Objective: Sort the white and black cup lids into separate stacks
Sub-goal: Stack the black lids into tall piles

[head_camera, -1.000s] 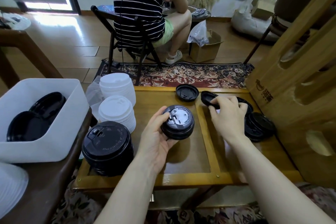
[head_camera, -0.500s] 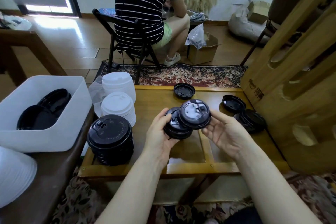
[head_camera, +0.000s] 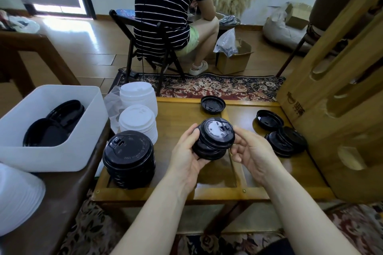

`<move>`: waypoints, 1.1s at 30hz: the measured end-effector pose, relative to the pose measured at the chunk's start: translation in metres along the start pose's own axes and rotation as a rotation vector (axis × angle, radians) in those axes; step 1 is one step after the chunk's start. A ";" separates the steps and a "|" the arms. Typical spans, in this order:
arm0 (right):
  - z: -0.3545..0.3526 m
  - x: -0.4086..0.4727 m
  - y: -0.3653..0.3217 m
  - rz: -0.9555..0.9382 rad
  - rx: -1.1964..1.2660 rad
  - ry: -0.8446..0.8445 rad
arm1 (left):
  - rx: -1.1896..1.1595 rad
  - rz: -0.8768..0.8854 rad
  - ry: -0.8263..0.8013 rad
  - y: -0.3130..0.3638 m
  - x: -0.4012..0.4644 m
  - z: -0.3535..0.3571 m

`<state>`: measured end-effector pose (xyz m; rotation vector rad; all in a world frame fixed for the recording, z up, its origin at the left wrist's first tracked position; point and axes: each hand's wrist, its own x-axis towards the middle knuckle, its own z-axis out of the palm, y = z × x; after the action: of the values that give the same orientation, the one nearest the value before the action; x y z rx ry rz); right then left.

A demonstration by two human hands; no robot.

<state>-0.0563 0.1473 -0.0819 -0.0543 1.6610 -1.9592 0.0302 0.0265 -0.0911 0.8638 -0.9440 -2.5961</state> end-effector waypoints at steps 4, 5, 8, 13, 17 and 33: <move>0.000 -0.002 0.001 -0.025 -0.042 -0.007 | 0.048 0.022 0.003 -0.001 0.001 -0.001; 0.000 -0.002 0.002 -0.028 -0.055 -0.007 | 0.052 0.024 0.009 -0.002 0.001 -0.001; 0.001 -0.003 0.004 -0.036 -0.126 0.021 | 0.051 0.014 -0.001 -0.003 0.001 -0.001; 0.000 -0.002 0.006 -0.055 -0.222 0.070 | 0.054 -0.020 -0.025 -0.001 0.000 -0.001; 0.001 -0.002 0.007 -0.028 -0.307 0.032 | 0.067 0.022 0.016 -0.003 0.000 0.000; 0.014 0.012 0.015 0.038 -0.237 -0.045 | 0.262 0.142 0.119 -0.004 0.022 -0.010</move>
<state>-0.0552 0.1289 -0.0961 -0.1538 1.8422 -1.7129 0.0191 0.0158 -0.1096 0.9637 -1.2793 -2.3079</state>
